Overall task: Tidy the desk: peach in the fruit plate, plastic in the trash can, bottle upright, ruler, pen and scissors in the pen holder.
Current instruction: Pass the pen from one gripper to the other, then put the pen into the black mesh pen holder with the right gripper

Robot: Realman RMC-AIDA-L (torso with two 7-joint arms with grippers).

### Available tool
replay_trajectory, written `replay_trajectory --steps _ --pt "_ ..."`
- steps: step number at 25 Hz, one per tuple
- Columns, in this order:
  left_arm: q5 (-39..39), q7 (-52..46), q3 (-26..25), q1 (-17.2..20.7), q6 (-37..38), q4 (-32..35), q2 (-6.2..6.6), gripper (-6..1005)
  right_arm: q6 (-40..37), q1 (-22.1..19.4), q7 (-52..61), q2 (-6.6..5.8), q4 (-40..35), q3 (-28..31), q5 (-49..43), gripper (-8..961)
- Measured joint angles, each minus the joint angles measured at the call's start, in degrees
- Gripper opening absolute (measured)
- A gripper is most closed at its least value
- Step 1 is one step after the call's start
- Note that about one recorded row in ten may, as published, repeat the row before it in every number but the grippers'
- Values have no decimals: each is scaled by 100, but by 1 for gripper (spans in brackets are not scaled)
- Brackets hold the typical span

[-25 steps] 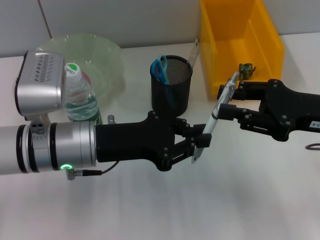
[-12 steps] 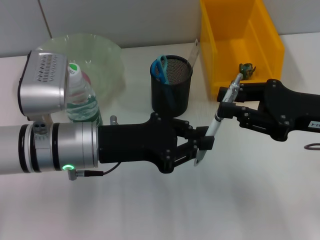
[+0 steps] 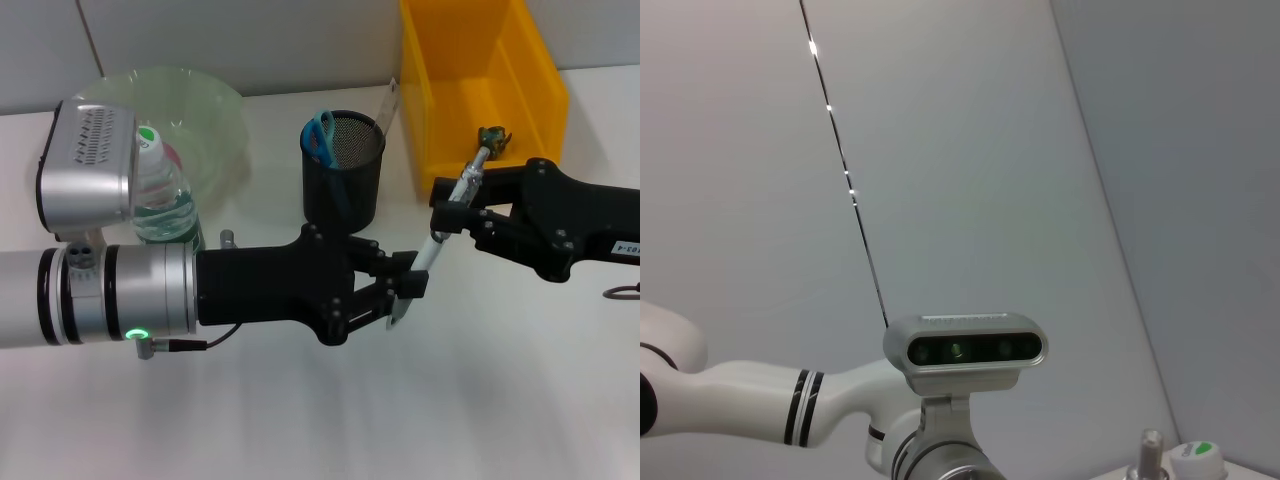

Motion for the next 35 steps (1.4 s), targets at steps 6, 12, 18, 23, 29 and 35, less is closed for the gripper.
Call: replay_trajectory --steps 6,12,18,23,29,35 --pt "-2 10 0 -11 -2 0 1 256 19 4 -3 0 2 2 0 192" --pt "-5 11 1 -36 -15 -5 3 272 39 33 -8 -1 5 3 -2 178" --pt "-31 -25 1 -41 29 -8 10 288 71 55 -11 -1 10 2 -7 179" --pt "-31 -53 1 -55 34 -9 18 365 75 63 -13 -1 11 2 -7 189" --pt "-25 -87 -9 -56 -15 -11 30 552 74 64 -19 -1 11 23 -7 202" --pt "36 -142 -39 -51 -124 -66 54 778 123 55 -24 -69 -29 118 32 214"
